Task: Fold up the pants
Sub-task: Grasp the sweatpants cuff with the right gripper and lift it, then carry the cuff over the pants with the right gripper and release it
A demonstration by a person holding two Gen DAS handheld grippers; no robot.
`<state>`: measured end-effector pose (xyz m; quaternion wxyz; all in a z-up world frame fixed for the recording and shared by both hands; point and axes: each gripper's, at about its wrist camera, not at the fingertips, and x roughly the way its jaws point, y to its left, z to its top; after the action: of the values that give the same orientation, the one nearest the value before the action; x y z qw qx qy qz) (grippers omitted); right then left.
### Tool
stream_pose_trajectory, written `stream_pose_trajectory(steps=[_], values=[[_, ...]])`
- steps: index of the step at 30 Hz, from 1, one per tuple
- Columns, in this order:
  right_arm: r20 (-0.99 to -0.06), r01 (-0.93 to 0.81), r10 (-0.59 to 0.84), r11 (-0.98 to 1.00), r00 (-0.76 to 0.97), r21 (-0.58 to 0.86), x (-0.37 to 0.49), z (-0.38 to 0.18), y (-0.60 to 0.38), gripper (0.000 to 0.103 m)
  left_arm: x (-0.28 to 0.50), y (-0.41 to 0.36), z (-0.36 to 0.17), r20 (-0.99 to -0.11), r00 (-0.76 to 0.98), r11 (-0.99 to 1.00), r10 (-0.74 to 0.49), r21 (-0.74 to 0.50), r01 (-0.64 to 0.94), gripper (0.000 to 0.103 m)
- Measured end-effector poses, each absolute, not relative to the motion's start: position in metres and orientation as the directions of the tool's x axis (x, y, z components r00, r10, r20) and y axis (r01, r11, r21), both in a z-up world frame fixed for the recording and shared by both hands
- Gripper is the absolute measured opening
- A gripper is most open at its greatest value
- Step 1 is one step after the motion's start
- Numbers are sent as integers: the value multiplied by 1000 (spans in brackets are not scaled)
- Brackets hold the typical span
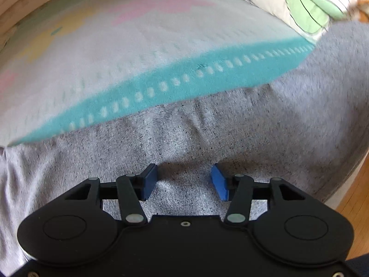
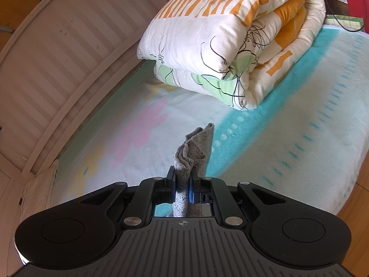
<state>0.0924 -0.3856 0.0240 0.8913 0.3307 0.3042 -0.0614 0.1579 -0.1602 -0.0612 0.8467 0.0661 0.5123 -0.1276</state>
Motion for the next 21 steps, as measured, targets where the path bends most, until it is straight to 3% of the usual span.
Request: stream_pose_trajectory(steps=[7, 14, 21], values=[[-549, 197, 156, 826, 821, 529, 102, 42, -352, 10, 171, -124, -48, -888, 396, 969, -235, -185, 161, 56], [-513, -96, 378, 864, 771, 493, 117, 56, -261, 10, 179, -46, -36, -884, 379, 960, -273, -277, 43, 56], [-604, -367, 587, 810, 539, 458, 120, 18, -134, 10, 179, 22, -26, -872, 418, 959, -256, -284, -5, 56]])
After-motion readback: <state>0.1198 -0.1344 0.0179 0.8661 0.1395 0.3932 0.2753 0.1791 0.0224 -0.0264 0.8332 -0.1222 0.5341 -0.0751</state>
